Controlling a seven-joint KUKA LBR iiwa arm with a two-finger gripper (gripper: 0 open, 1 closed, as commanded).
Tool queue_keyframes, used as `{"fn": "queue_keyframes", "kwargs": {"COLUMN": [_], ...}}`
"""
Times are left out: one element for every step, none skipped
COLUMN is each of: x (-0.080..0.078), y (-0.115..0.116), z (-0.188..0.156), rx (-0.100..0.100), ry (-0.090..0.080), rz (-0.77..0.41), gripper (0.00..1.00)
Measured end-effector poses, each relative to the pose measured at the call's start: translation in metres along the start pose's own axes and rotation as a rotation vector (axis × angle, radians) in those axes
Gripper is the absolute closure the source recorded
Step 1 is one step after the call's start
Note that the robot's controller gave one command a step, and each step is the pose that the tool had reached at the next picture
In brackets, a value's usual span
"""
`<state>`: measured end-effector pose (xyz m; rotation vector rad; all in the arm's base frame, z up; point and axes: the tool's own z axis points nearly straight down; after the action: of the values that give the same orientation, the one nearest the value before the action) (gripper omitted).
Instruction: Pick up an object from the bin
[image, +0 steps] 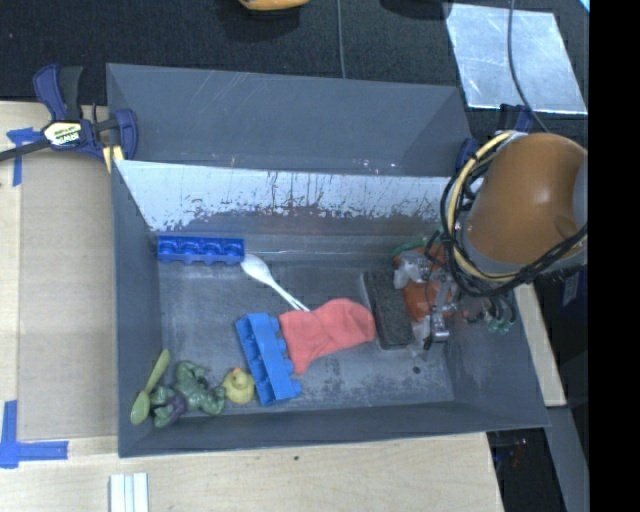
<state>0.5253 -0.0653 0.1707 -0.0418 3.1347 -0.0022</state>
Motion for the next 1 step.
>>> {"fn": "queue_keyframes", "kwargs": {"x": [-0.0160], "y": [0.0051], "z": [0.0167], "rx": [-0.001], "ry": [0.001], "rz": [-0.260], "gripper": [0.00]}}
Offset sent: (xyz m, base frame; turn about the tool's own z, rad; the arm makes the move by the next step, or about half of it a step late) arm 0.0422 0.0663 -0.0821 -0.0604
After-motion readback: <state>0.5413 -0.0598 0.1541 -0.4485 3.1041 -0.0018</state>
